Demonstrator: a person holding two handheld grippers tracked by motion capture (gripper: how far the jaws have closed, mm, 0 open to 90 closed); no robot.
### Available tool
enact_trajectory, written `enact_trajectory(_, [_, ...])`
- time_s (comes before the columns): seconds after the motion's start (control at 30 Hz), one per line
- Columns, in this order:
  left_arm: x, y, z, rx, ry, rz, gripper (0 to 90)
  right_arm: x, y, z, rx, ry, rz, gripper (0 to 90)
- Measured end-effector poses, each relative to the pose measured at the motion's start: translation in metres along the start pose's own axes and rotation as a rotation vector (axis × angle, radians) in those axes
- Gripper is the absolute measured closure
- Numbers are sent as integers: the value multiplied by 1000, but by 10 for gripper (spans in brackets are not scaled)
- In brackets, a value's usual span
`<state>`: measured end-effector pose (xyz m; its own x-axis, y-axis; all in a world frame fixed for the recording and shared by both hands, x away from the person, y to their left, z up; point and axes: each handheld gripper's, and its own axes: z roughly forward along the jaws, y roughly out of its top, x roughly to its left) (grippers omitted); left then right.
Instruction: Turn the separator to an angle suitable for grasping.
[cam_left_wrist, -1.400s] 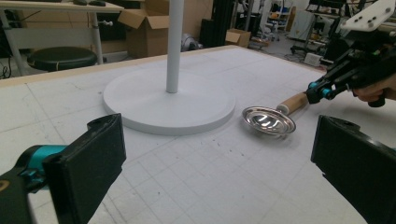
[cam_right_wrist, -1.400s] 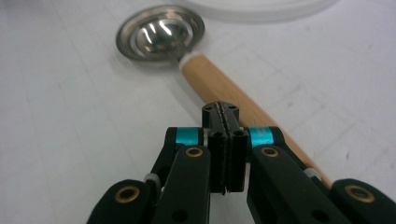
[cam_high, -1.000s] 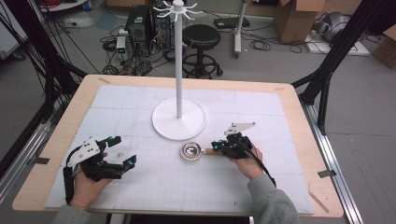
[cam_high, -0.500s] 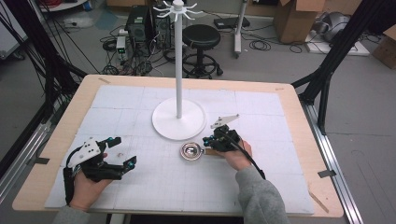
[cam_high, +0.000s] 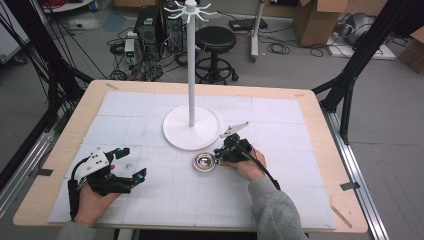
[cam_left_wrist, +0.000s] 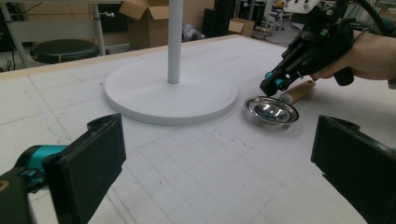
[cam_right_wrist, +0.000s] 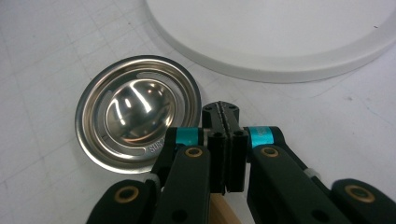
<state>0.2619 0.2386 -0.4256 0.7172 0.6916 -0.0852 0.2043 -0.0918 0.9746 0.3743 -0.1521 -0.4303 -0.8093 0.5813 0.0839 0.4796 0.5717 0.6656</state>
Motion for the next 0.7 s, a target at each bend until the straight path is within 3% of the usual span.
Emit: enact_trajectory(0.7, [1, -1, 0, 11, 3, -1, 37, 2, 0, 6, 41, 28, 23, 900])
